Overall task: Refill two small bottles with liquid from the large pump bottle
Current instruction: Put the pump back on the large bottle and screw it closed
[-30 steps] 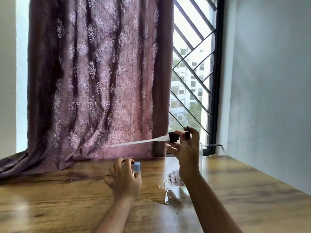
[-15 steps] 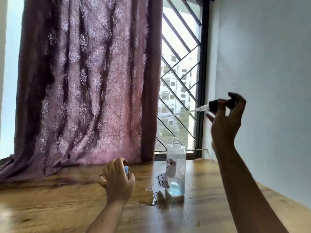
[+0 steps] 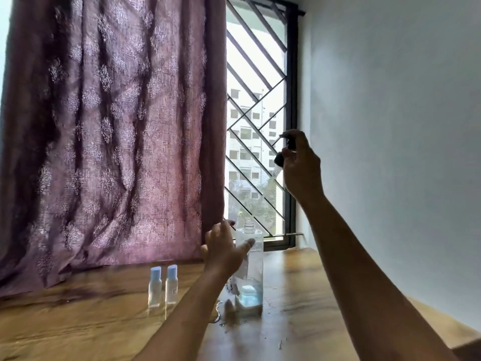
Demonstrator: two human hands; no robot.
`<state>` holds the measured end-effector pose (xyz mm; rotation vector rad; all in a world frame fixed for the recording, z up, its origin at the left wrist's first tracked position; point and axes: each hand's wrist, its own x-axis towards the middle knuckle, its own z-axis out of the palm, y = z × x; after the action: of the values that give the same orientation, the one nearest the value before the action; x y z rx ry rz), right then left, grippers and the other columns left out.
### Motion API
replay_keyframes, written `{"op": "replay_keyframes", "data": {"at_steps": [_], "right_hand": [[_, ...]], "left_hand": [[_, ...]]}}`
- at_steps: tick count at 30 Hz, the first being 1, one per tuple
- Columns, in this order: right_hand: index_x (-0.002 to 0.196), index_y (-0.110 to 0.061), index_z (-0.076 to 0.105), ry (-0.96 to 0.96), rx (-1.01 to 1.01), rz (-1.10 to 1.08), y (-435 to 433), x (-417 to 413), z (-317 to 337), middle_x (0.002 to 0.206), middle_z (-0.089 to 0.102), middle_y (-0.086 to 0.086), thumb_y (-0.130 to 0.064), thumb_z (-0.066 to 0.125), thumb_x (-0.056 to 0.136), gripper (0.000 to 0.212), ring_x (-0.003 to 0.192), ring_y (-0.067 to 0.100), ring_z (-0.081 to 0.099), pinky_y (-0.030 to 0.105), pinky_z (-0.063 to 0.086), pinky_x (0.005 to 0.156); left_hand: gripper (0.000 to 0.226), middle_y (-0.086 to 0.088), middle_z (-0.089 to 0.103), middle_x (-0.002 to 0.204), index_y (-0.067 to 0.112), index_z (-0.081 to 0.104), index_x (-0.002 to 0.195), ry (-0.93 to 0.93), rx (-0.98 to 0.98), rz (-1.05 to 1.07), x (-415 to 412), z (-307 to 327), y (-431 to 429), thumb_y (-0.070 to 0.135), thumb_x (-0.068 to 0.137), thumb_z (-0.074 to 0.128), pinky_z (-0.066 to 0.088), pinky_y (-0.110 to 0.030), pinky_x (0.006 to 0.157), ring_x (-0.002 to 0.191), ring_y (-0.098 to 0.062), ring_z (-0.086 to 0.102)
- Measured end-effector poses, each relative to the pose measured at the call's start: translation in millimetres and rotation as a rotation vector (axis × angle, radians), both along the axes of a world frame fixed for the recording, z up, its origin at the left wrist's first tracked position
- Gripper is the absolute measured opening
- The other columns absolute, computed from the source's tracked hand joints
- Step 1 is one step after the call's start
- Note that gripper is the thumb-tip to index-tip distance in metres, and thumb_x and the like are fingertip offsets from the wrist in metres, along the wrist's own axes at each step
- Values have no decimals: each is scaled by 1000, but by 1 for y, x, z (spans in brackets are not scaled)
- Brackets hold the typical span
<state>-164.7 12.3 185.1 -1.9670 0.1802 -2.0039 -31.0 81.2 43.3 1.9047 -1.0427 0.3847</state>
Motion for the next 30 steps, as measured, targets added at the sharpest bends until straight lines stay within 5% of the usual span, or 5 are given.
{"op": "replay_keyframes", "data": {"at_steps": [7,15,23,27,30], "right_hand": [[113,-15,53,76,9,11,-3,8,-2,88,62,6,2,45,91,29,61,-5,55,5,35,50],[114,-16,52,-9,-46,-110,-10,46,4,88,58,-6,-3,52,88,29,82,18,58,29,44,67],[112,-9,47,30,55,-224,-48,67,17,102,63,12,-12,45,92,20,90,34,60,35,44,70],[114,-12,50,75,66,-224,-61,68,23,100,66,12,-12,44,91,23,91,33,60,37,46,76],[118,-18,51,160,92,-182,-65,71,17,100,67,11,-12,45,90,29,90,32,61,36,46,77]], "left_hand": [[81,-7,29,148,24,28,139,169,69,-41,5,-4,-23,60,75,62,29,-44,107,135,-28,26],[80,-10,56,121,53,14,122,318,19,-132,16,-33,-38,59,65,69,47,-48,92,108,-30,54],[103,-7,17,154,34,2,139,291,-44,-169,16,-56,-51,40,69,78,35,-29,96,132,-24,36],[113,-1,14,154,45,-7,138,216,1,-98,16,-70,-58,53,62,77,24,-48,107,135,-20,34],[111,1,17,154,49,-13,134,155,34,-113,13,-68,-60,54,64,74,22,-46,106,133,-20,38]]}}
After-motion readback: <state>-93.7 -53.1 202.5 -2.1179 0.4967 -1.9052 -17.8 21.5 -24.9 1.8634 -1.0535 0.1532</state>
